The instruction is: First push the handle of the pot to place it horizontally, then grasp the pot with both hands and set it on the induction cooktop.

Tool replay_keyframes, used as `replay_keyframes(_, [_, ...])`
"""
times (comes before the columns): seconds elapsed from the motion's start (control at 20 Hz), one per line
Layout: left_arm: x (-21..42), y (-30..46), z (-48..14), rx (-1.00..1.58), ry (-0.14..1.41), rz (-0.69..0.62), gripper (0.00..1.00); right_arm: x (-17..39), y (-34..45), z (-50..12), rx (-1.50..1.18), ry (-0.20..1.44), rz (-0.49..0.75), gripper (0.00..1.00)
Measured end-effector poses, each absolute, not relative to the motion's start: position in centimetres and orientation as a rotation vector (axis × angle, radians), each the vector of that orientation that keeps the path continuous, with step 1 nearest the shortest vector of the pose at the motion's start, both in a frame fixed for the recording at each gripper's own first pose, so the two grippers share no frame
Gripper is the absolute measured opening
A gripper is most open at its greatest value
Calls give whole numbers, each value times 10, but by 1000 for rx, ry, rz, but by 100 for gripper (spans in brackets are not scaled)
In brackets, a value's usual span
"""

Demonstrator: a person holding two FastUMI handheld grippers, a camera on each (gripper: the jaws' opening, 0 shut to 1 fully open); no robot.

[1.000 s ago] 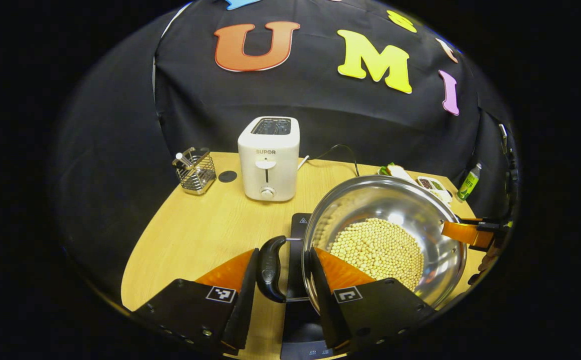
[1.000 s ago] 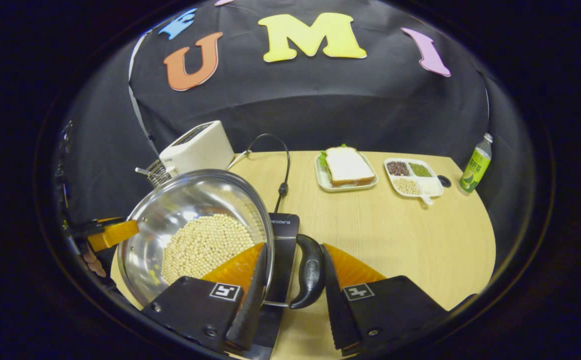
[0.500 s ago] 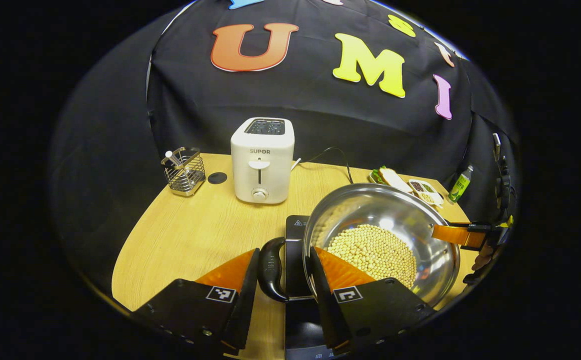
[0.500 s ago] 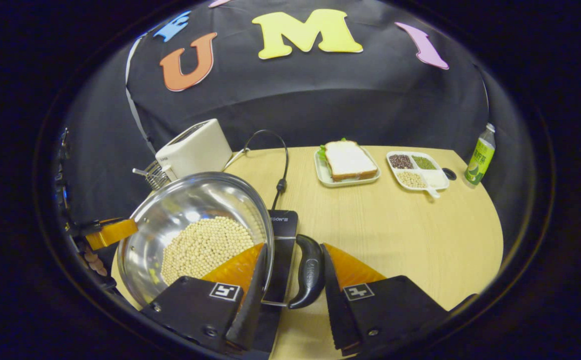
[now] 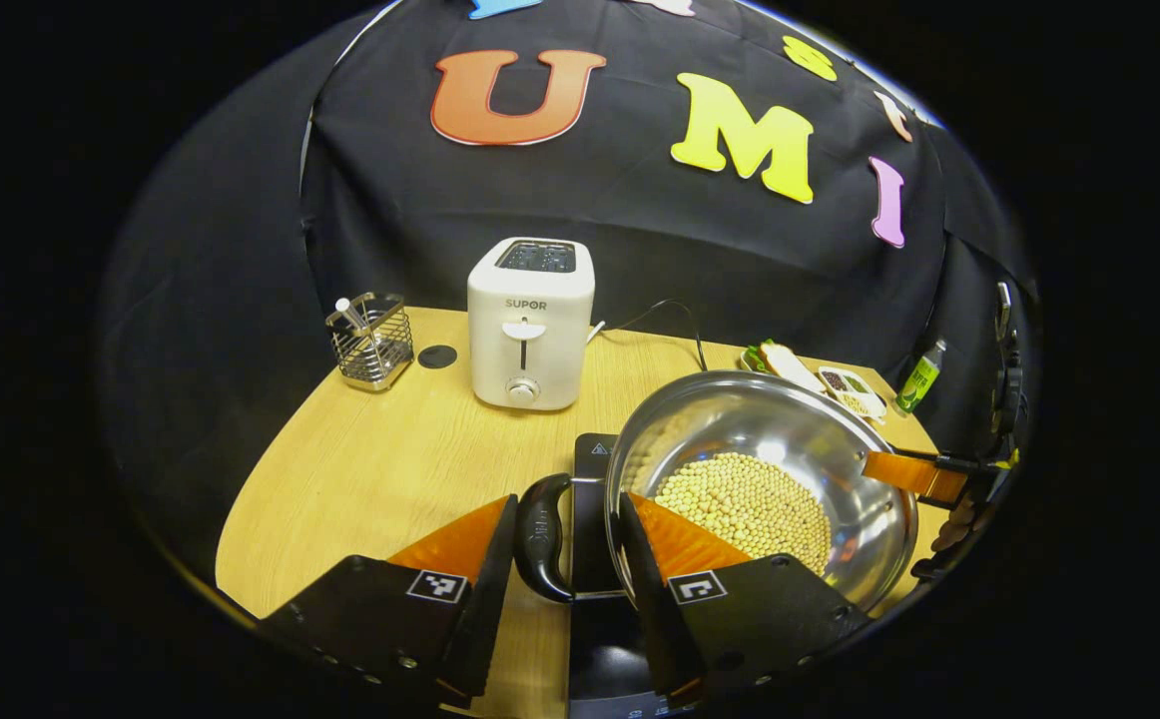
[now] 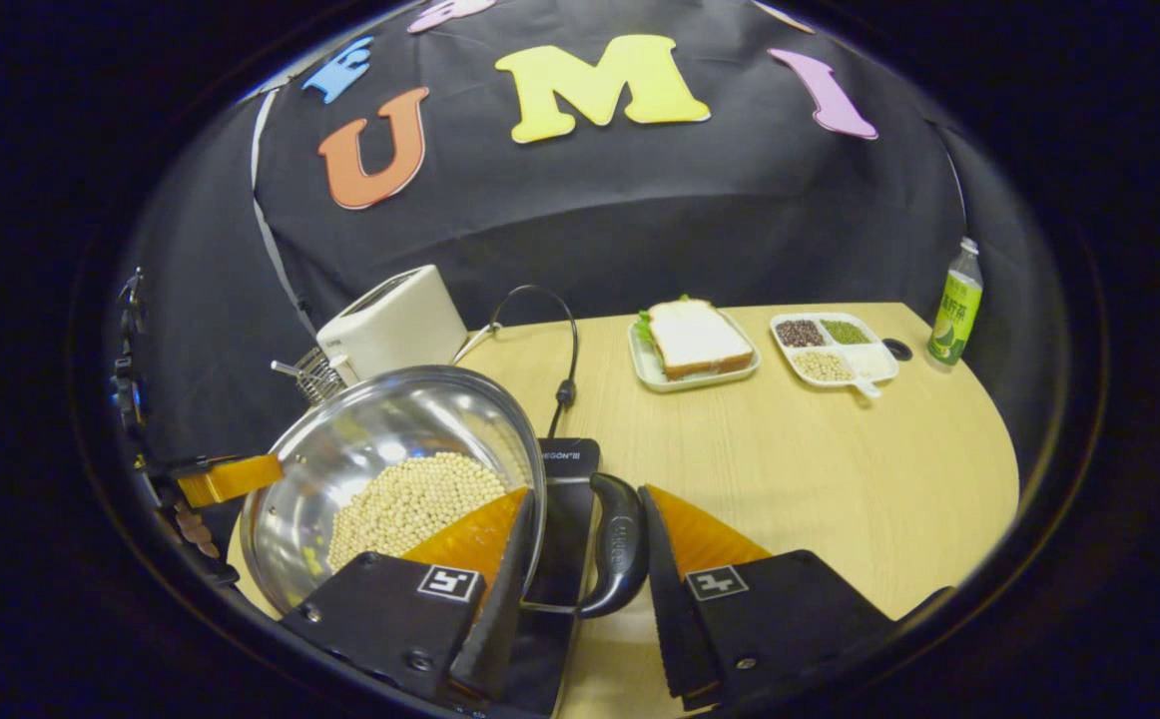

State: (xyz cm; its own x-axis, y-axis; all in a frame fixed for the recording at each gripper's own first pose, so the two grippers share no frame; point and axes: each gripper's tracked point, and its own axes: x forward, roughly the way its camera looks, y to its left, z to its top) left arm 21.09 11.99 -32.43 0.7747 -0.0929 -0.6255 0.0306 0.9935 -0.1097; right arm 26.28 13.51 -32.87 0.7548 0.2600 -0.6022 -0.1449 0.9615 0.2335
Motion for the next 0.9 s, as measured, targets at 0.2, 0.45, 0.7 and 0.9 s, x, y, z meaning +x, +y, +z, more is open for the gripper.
replay_keyframes(0.2, [205,126,-319,-25,672,-25,76,268,134,-323,209,596,229,66])
replay_keyframes(0.45, [191,122,-293,10,643,3,95,268,124,-308,238,516,231,76])
replay_keyframes(0.7, [162,109,-235,27,497,28,95,257,97,-287,210,450,170,90])
replay_keyframes(0.9, [122,91,-187,34,420,38,96,223,67,-228,168,300,88,90])
